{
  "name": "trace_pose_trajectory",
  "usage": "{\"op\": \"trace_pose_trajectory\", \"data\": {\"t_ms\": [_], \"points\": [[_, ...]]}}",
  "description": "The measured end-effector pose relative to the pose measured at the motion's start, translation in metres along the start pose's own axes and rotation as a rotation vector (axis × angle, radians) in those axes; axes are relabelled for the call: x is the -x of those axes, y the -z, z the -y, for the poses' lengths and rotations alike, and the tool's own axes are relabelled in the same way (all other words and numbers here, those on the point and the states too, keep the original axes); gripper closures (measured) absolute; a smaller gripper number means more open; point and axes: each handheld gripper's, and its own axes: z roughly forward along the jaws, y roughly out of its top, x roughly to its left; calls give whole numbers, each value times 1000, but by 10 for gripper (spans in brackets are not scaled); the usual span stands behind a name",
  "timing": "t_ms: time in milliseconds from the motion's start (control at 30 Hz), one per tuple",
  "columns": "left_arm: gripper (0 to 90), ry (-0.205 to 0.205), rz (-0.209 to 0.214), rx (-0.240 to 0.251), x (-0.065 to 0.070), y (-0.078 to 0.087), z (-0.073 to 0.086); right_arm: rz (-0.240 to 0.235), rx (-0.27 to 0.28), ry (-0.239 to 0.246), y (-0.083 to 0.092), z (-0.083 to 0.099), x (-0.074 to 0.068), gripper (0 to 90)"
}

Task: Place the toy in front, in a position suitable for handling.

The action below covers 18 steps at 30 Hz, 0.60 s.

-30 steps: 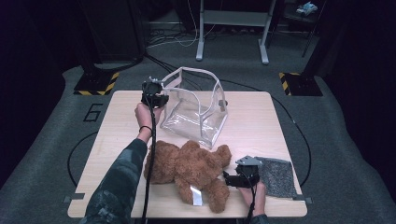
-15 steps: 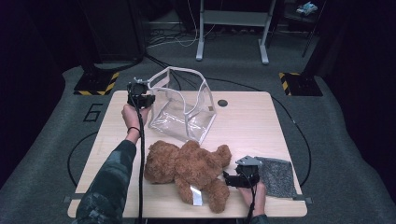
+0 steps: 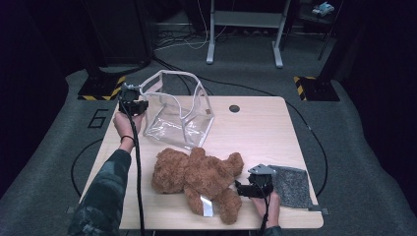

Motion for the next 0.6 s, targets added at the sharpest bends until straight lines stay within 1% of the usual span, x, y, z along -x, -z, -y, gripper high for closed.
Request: {"op": "trace_pose_trajectory", "data": {"t_ms": [33, 67, 233, 267, 467, 600], "points": [[847, -1, -7, 3, -3, 1, 1, -2, 8, 0, -1, 0, 0, 140], [847, 6, -11, 0, -5, 2, 2, -3, 1, 0, 0, 0, 0, 140], [847, 31, -42, 10, -18, 9, 9, 0, 6, -3, 0, 0, 0, 140], [847, 28, -44, 12, -21, 10, 9, -2, 6, -4, 0, 0, 0, 140], [846, 41, -63, 13, -35, 18, 16, -1, -1, -6, 0, 0, 0, 140], [845, 28, -82, 16, -42, 24, 20, 0, 2, 0, 0, 0, 0, 140]]}}
